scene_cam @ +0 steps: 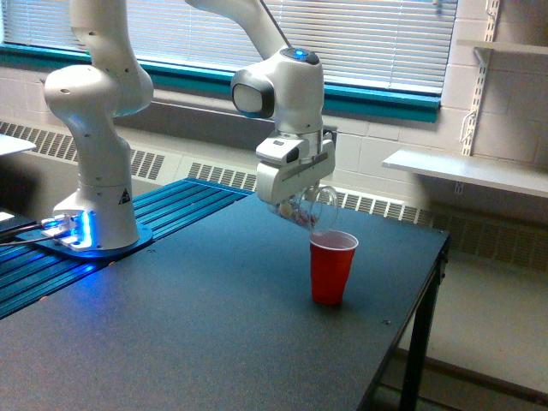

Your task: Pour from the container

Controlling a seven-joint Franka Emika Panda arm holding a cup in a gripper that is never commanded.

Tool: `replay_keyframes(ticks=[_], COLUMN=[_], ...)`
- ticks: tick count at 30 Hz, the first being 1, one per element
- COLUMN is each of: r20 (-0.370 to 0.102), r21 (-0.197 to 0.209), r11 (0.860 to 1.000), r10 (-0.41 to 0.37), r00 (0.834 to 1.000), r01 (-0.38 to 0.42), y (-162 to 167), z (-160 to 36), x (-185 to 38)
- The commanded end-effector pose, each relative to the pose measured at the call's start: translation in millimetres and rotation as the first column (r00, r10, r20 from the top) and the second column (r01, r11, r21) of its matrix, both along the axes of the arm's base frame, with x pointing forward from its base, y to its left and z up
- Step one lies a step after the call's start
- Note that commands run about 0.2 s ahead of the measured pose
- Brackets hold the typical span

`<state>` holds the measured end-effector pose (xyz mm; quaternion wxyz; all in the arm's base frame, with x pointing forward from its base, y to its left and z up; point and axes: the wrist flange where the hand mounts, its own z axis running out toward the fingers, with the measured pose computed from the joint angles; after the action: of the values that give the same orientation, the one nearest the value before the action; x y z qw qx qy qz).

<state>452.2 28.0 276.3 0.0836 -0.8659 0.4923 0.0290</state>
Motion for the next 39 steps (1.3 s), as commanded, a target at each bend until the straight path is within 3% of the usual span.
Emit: replay_keyframes(ticks=[1, 11, 27, 39], r20=[-0.004, -0.026, -0.075, -0.095], r21=[0.037, 0.095, 0.155, 0.161], r11=[0.999, 0.994, 0.983, 0.979], r10=[-0.006, -0.051, -0.091, -0.107], r00=[1.0, 0.998, 0.993, 0.99], r01=[0.007, 0.054, 0.102, 0.122], y=[-2.0, -5.3, -9.2, -9.8], z=[4.6, 7.5, 0.7, 5.0], x=[6.8, 13.0, 9.0, 11.8])
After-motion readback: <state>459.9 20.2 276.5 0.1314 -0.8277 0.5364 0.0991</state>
